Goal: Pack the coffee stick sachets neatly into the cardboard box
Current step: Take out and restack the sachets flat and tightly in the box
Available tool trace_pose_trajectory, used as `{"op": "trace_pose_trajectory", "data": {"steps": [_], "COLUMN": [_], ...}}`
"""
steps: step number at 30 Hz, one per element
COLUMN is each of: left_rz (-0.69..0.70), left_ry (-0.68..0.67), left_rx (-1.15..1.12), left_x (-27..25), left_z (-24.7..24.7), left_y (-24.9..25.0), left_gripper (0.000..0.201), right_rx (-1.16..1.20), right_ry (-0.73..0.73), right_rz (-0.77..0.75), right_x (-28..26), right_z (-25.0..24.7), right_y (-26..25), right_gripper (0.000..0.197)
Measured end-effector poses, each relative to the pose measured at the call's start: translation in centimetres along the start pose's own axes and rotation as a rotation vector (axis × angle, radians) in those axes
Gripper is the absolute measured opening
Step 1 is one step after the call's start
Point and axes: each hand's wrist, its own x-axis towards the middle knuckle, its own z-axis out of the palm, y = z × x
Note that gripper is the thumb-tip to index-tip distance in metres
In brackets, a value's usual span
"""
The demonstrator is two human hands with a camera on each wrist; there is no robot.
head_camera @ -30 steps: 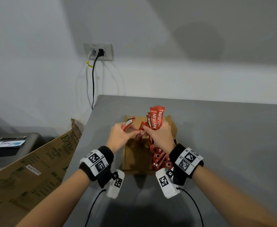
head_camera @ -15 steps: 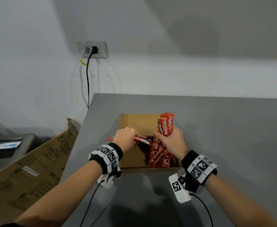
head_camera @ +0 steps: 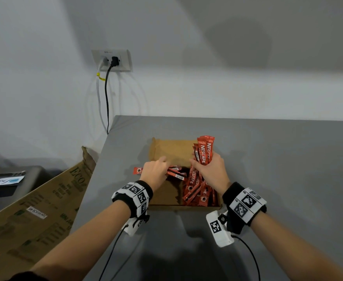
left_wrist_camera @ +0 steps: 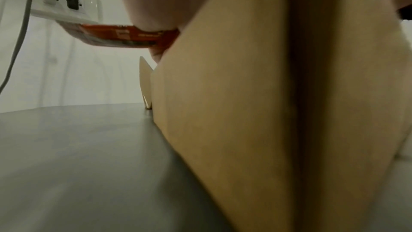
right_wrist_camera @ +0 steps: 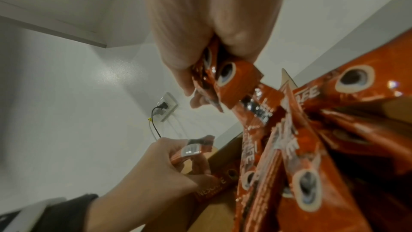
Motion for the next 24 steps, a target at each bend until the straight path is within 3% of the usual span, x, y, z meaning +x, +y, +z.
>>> {"op": "trace_pose_trajectory", "data": {"steps": [3, 6, 9, 11, 14, 16, 20, 24], "left_rz": [-0.010, -0.049, -0.105, -0.120, -0.112, -0.094, -0.070, -0.078], "left_ry": [0.073, 0.171, 0.180, 0.087, -0.210, -0.290, -0.360, -0.262], "left_rx": [-0.153, -0.526, -0.804, -0.947, -1.260, -1.307, -1.225, -1.301], "left_x": [-0.2, -0.8, -1.3, -1.4, -1.5, -1.7, -2.1, -2.7], "left_z": [-0.5, -1.6, -3.1, -4.0, -5.0, -5.1, -4.9, -4.8], "left_y": [-0.2, -0.9, -1.1, -0.9, -0.5, -0.6, -0.8, -0.7], "left_gripper": [0.019, 0.014, 0.017, 0.013, 0.004, 0.015, 0.010, 0.014], "right_rx": [-0.014, -0.026, -0.074, -0.086, -0.057, -0.050, -0.035, -0.086], "right_ry": [0.005, 0.006, -0.060, -0.141, -0.238, -0.218, -0.246, -0.199], "right_rz": [0.000, 0.000, -0.016, -0.026, -0.086, -0.117, -0.107, -0.129], "right_x": [0.1, 0.0, 0.1, 0.3, 0.2, 0.3, 0.6, 0.8], "right_z": [-0.1, -0.6, -0.3, 0.2, 1.1, 1.5, 2.0, 2.5], "right_y": [-0.1, -0.3, -0.8, -1.4, -2.4, -2.8, -3.5, -3.5], "right_gripper": [0.010, 0.012, 0.017, 0.017, 0.005, 0.012, 0.020, 0.014]}}
